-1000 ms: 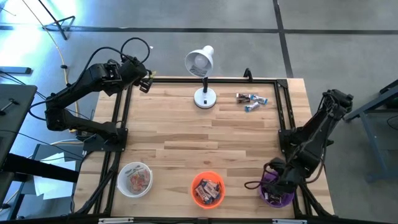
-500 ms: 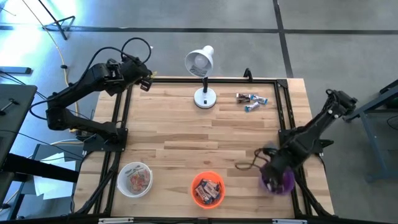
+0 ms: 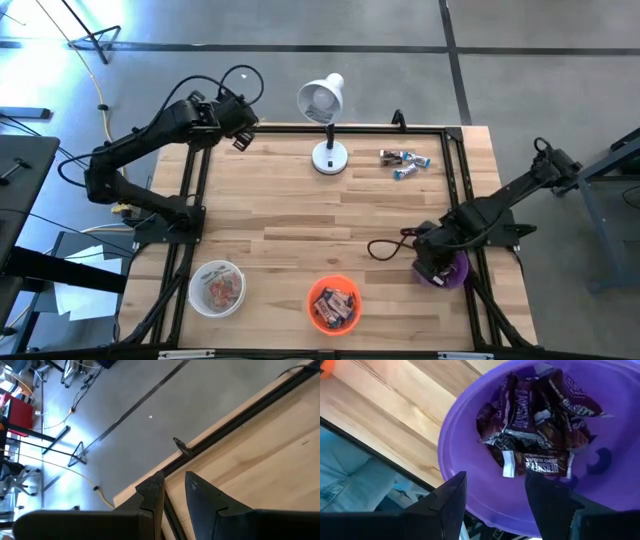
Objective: Organize candy in baskets
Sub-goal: Adjust the purple bucket
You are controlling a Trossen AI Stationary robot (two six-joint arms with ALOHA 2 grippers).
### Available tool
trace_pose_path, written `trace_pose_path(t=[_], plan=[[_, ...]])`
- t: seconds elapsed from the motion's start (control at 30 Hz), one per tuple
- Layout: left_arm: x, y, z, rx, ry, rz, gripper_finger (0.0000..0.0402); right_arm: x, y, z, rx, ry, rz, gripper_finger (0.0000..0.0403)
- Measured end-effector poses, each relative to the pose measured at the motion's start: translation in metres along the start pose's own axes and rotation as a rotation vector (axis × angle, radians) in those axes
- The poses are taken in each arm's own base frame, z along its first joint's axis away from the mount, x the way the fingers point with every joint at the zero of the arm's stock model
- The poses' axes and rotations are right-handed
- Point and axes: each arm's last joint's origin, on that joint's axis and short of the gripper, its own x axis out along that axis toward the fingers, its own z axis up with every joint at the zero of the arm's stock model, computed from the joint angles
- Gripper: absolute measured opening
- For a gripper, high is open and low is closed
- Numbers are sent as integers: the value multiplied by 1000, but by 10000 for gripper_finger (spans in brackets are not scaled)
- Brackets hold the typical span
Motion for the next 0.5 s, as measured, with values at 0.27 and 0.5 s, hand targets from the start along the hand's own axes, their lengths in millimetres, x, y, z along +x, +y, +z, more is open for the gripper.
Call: trace_pose_path(t=[0.27, 0.5], plan=[[13, -17, 6, 60, 50, -10, 64, 8, 1, -10, 22, 41, -58, 182], [13, -17, 6, 18, 52, 2, 64, 21, 15, -27, 21, 99, -12, 126]])
